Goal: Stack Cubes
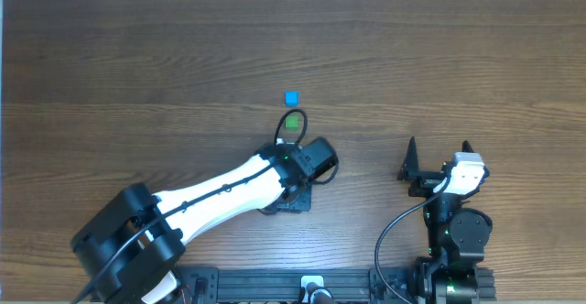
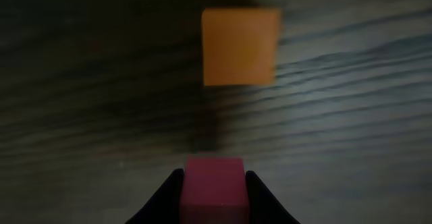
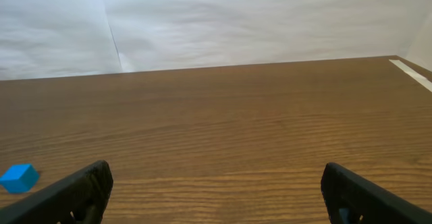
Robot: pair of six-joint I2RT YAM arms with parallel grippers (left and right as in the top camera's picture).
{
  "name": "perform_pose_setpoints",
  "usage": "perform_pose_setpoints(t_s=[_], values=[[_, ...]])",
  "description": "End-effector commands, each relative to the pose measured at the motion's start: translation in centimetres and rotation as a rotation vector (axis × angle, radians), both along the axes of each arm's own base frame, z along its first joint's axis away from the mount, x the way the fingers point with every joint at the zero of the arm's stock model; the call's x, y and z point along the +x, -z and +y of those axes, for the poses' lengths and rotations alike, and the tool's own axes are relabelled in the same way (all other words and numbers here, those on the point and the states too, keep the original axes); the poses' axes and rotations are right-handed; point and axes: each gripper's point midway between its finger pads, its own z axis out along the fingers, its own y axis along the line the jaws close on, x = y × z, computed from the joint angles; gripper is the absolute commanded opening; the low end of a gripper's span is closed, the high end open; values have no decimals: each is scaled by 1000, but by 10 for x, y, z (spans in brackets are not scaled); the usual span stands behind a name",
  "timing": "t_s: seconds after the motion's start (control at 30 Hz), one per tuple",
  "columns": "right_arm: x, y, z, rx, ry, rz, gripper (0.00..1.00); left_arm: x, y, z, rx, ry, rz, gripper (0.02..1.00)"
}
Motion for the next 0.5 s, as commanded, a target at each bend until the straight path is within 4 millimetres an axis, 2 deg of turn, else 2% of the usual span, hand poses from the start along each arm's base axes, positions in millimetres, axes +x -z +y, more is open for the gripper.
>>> perform_pose_setpoints(t_s=[0.03, 0.23, 0.33, 0.43, 0.5], values=[[0, 4, 0, 6, 1, 10, 991, 24, -34, -12, 4, -6, -79, 40], [0, 4, 0, 6, 1, 10, 993, 49, -67, -15, -31, -48, -108, 36], [0, 4, 0, 6, 1, 10, 993, 67, -79, -14, -56, -65, -133, 36], [0, 4, 0, 6, 1, 11, 991, 80, -80, -11, -58, -72, -131, 36], [0, 4, 0, 6, 1, 11, 991, 90, -73, -11, -43, -75, -111, 38]])
